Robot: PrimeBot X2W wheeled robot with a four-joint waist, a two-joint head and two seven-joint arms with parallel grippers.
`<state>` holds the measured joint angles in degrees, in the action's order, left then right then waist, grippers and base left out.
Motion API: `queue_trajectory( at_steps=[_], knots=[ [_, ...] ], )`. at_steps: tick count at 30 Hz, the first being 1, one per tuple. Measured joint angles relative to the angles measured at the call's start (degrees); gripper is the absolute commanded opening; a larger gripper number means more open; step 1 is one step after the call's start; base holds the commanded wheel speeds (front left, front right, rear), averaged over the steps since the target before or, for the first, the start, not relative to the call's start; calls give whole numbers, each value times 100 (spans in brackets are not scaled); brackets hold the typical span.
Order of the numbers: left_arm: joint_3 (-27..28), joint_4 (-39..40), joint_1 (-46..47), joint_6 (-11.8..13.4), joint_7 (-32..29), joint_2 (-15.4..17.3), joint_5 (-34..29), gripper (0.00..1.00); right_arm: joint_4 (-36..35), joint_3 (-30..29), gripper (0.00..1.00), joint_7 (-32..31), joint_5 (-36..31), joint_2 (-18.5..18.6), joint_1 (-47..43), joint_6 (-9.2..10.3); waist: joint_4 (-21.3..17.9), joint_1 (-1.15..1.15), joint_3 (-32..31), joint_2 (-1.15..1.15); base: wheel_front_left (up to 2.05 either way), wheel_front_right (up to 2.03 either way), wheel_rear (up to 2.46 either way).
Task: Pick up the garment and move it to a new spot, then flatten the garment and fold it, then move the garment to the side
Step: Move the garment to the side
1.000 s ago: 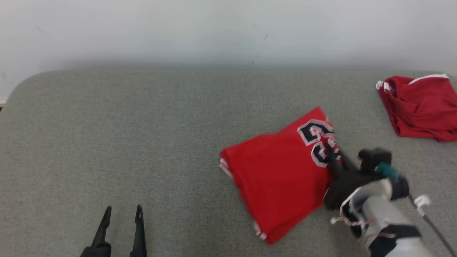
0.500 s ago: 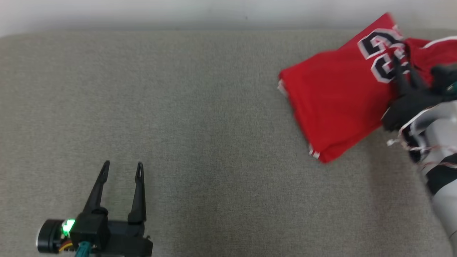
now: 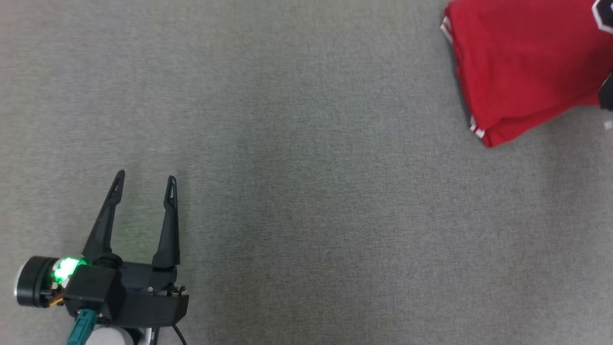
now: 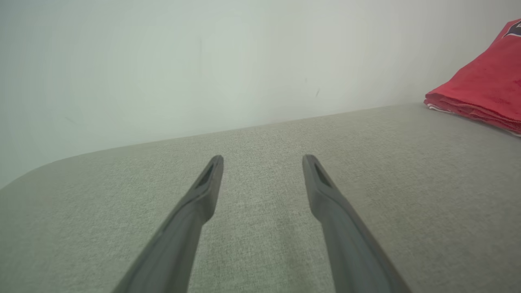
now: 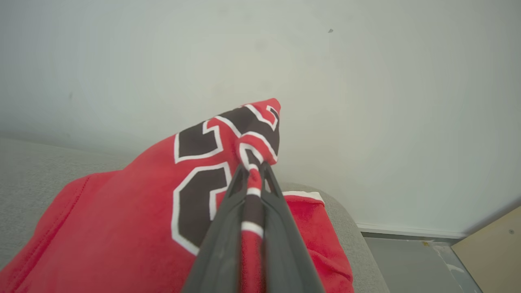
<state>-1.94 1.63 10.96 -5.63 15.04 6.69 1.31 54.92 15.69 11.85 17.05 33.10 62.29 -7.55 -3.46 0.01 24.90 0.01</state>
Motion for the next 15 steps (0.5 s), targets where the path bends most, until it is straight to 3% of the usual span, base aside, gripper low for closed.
queue_trajectory(
  at_steps=[15],
  knots=[
    [-31, 933, 144, -42, 1, 394, -165, 100, -45, 390, 0, -287, -577, 538, 1039, 0, -606, -1, 744, 1, 0, 0, 0]
  ],
)
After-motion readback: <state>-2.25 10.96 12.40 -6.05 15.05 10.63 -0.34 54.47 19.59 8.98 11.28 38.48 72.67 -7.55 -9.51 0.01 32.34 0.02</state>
